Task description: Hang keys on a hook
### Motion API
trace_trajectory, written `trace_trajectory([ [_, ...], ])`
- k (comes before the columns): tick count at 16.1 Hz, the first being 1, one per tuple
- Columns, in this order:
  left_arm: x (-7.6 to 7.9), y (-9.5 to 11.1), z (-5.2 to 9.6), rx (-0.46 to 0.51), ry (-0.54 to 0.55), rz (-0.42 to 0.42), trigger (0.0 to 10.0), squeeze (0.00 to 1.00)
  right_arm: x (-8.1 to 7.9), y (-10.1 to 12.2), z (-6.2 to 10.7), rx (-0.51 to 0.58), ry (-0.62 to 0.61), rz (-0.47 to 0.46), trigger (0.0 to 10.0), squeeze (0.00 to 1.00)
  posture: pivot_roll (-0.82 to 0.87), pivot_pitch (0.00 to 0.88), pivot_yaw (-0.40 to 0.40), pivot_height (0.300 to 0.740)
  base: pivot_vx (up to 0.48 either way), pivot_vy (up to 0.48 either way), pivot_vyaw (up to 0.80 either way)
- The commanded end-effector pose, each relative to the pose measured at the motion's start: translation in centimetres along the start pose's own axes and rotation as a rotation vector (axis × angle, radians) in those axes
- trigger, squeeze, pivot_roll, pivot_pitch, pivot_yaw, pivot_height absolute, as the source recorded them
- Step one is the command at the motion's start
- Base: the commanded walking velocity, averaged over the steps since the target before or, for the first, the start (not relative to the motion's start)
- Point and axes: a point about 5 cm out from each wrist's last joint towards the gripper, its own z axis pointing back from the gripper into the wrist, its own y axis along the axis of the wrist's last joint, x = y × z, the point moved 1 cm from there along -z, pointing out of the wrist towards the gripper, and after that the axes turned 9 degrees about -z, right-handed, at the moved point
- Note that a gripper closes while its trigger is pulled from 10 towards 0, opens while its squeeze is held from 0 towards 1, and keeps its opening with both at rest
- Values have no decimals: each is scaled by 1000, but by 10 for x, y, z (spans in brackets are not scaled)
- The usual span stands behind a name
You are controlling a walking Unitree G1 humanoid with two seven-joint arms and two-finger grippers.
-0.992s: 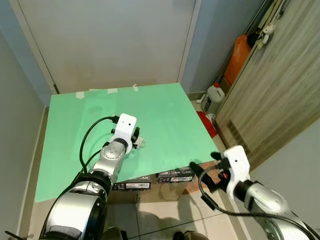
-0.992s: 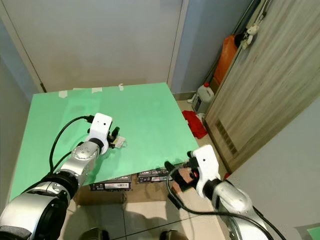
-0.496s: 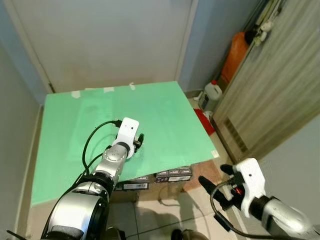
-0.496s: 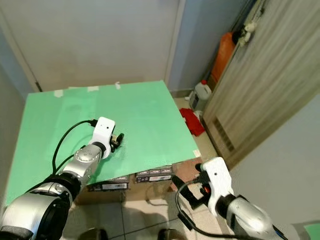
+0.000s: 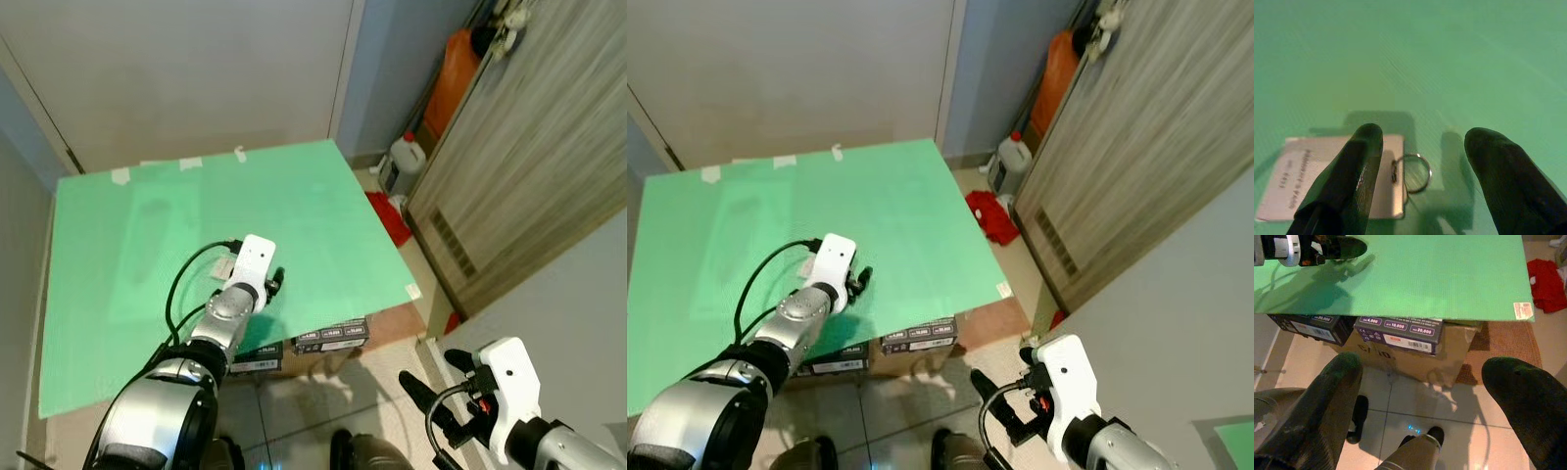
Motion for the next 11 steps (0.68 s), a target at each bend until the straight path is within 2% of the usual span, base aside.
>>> trace_trajectory([
  [1, 10, -13, 2, -53, -19, -9, 10000, 0, 2, 1, 5, -2, -19, -4, 10000, 0, -363, 232, -79, 732, 0, 0, 0],
  [6, 27, -28, 7, -89, -37, -1, 10000, 0, -2, -1, 7, -16, -26, -20, 10000, 0, -358, 241, -74, 732, 0, 0, 0],
  [11, 38, -33, 9, -98, -62, 5, 10000, 0, -3, -3, 8, -22, -32, -26, 10000, 0, -359, 243, -69, 732, 0, 0, 0],
])
